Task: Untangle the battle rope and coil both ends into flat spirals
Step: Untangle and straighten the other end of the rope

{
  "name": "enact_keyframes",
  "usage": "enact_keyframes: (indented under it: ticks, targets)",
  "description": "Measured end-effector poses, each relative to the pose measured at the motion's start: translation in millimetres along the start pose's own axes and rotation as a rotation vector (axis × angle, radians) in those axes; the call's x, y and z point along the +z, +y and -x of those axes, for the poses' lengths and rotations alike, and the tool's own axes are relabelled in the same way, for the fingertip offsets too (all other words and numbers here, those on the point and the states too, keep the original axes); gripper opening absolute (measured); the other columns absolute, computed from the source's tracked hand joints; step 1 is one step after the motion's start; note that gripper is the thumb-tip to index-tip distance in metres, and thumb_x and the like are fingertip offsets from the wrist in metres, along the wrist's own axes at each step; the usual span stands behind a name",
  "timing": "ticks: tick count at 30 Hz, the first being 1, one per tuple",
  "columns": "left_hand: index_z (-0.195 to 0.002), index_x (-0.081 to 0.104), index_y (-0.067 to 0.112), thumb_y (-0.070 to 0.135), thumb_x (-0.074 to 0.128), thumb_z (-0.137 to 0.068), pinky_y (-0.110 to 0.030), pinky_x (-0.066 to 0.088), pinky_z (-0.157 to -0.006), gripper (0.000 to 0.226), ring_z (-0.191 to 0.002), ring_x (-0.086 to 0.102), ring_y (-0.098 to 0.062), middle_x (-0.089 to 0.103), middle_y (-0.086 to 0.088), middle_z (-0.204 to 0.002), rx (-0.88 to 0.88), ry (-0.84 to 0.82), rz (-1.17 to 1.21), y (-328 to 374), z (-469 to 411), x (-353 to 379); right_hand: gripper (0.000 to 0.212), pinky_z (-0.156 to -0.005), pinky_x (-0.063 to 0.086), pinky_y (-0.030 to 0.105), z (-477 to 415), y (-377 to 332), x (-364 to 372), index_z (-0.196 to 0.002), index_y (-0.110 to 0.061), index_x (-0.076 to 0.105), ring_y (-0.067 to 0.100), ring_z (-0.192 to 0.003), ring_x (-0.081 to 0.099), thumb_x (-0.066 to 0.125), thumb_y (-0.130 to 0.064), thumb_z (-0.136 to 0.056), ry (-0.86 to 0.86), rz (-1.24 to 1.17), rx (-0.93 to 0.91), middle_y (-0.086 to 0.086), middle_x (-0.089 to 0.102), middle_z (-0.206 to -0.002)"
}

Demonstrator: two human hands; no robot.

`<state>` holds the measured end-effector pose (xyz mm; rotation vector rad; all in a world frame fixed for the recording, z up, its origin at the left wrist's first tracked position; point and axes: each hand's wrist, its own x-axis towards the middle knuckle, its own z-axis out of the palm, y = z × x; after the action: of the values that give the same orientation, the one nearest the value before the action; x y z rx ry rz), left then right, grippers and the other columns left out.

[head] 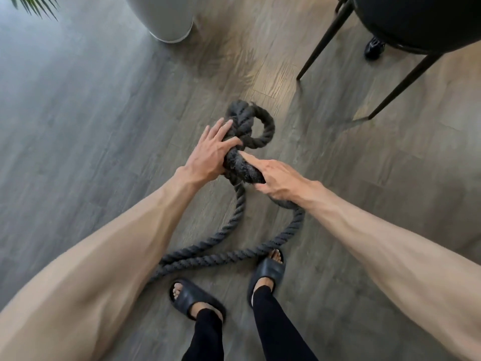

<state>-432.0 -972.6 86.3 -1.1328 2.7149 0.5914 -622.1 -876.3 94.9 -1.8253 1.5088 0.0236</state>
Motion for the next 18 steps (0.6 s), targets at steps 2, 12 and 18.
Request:
enact_keyframes:
  ticks: [2, 12, 18]
  targets:
    - [-0.122, 0.057, 0.023, 0.025, 0.067, -0.080, -0.053, -0.001, -0.122, 0.043, -0.152, 0.009, -0.027, 0.034, -0.007, -0.156, 0.116, 0.058, -0.141, -10, 0, -6, 0.081, -0.096, 0.050, 0.045, 4, -5, 2, -0.159, -0.034, 0.015, 0.030, -0.126, 0.057, 0.060, -0.024, -0.093, 0.107, -0.036, -0.034, 0.001, 0.053, -0.149]
    - [-0.092, 0.061, 0.011, 0.052, 0.065, -0.078, -0.039, 0.050, -0.076, 0.043, -0.090, 0.063, -0.029, 0.066, -0.007, -0.093, -0.152, 0.025, -0.141, -28, 20, -32, 0.052, -0.097, 0.044, 0.043, -18, -10, 13, -0.135, -0.012, 0.050, 0.029, -0.115, 0.053, 0.069, -0.036, -0.092, 0.367, -0.047, 0.230, 0.010, 0.055, -0.124]
    - [-0.080, 0.062, 0.010, 0.052, 0.061, -0.080, -0.035, 0.051, -0.066, 0.042, -0.072, 0.065, -0.033, 0.069, -0.011, -0.081, -0.380, -0.058, -0.119, -53, 53, -37, 0.032, -0.085, 0.049, 0.044, -11, -62, 62, -0.106, -0.007, 0.050, 0.027, -0.096, 0.053, 0.068, -0.031, -0.093, 0.605, -0.306, 0.362, 0.010, 0.050, -0.106]
